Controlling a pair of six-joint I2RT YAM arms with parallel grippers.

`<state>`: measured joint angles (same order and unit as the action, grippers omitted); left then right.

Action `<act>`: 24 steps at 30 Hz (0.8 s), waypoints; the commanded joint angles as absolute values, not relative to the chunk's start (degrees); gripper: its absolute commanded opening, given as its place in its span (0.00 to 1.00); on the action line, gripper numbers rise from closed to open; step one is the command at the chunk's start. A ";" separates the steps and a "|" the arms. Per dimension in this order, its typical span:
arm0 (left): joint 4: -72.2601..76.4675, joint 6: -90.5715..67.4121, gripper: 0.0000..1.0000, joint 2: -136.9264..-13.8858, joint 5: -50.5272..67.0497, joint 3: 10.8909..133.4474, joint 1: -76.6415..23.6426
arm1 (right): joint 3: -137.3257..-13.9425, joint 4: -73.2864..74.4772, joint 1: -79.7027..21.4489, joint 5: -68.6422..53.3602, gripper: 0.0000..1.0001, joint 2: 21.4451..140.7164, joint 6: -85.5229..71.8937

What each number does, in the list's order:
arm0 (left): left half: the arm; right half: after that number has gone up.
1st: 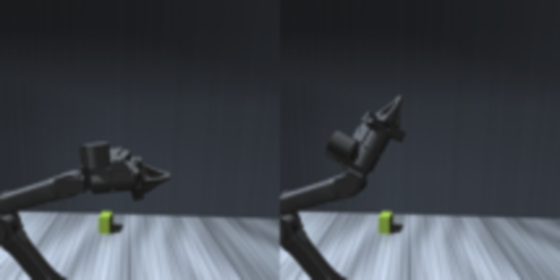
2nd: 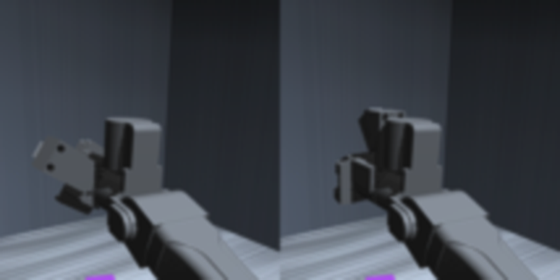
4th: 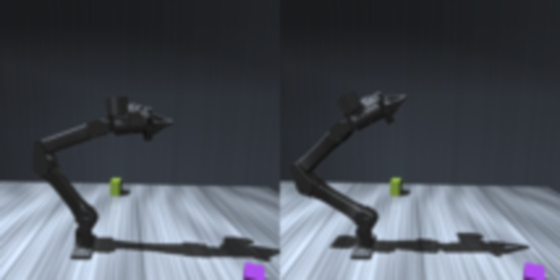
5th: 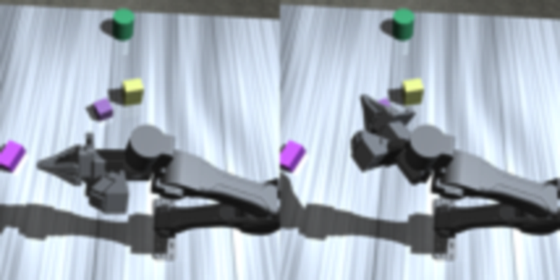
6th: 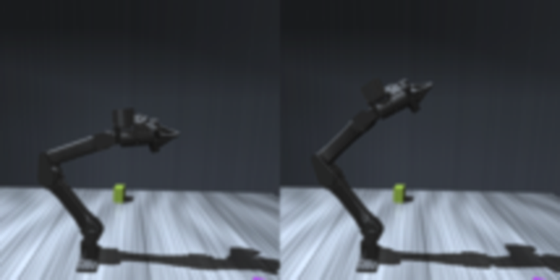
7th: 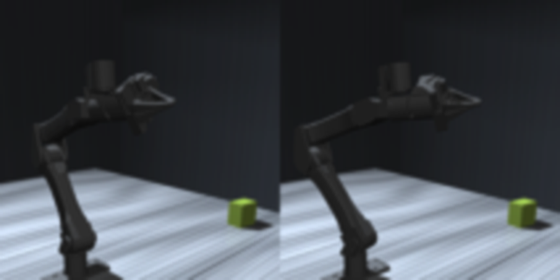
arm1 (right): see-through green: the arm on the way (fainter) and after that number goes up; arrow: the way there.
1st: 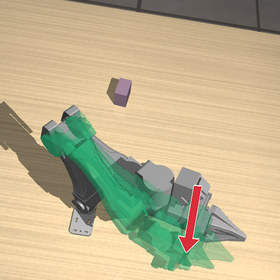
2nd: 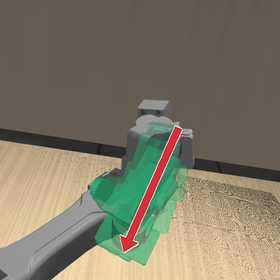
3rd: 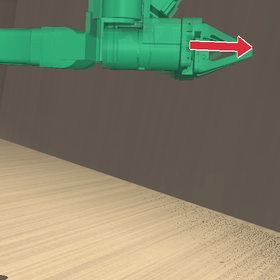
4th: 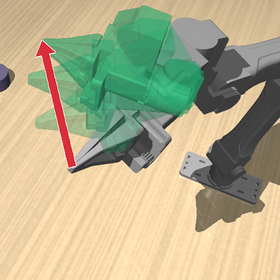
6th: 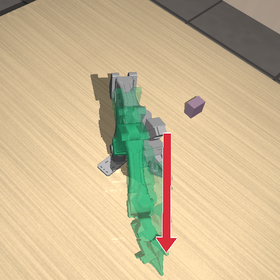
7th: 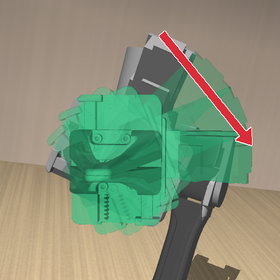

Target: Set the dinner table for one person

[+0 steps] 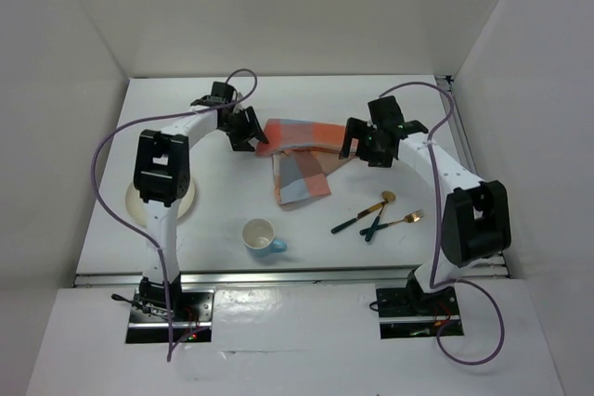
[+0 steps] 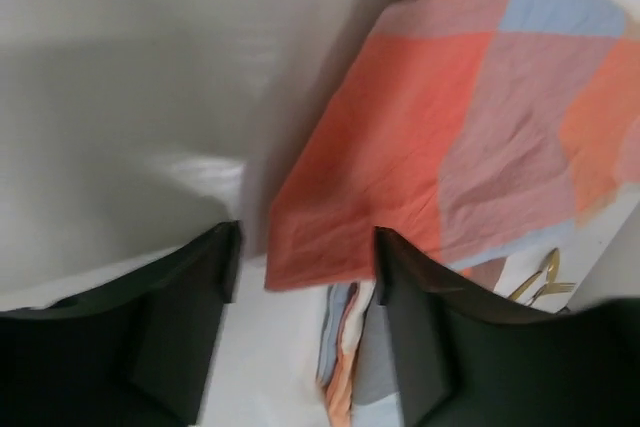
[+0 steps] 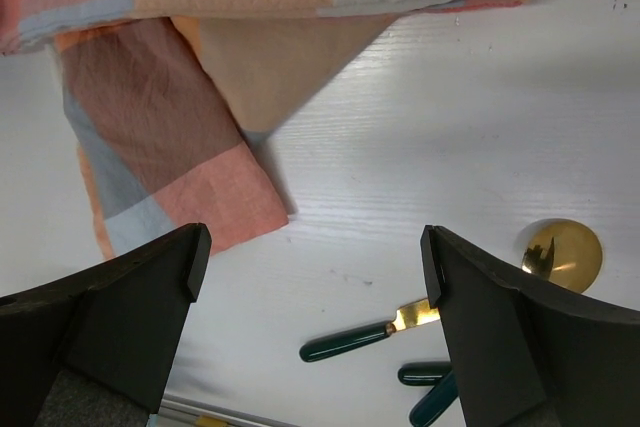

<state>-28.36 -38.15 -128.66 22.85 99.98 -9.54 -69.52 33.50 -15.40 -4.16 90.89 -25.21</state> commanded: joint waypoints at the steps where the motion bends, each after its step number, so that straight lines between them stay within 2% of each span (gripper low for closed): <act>1: -28.30 -38.76 0.67 -131.74 23.91 103.88 -10.63 | -70.66 32.61 -16.61 -3.08 1.00 87.63 -23.91; 2: -28.91 -38.76 0.48 -132.36 23.91 104.67 -10.63 | -70.66 32.61 -17.31 -3.08 1.00 87.63 -23.91; 6: -31.72 -38.76 0.00 -132.02 22.85 107.48 -10.63 | -69.26 33.74 -21.87 -3.08 1.00 86.48 -25.57; 12: -34.54 -36.83 0.00 -124.03 22.32 107.49 -10.63 | -64.87 30.77 -28.12 -7.89 0.98 85.43 -32.59; 15: -35.07 -36.83 0.00 -119.73 22.32 107.49 -10.63 | -61.35 27.16 -29.18 -9.67 0.91 85.43 -35.50; 16: -35.68 -36.83 0.00 -118.84 22.32 108.80 -10.63 | -60.83 27.16 -29.18 -8.88 0.82 86.13 -35.51; 17: -35.68 -36.13 0.00 -118.22 22.93 109.68 -10.63 | -60.82 26.55 -29.18 -8.09 0.81 86.65 -35.51; 19: -38.30 -35.60 0.00 -117.69 23.47 111.87 -10.63 | -60.82 25.76 -29.18 -6.08 0.81 88.76 -33.76; 21: -39.72 -35.60 0.00 -117.69 25.74 115.74 -10.63 | -62.31 25.75 -29.18 -4.84 0.87 92.09 -31.22; 24: -40.43 -35.07 0.00 -117.69 26.89 117.77 -10.63 | -64.86 24.97 -29.18 -3.78 0.91 97.09 -28.57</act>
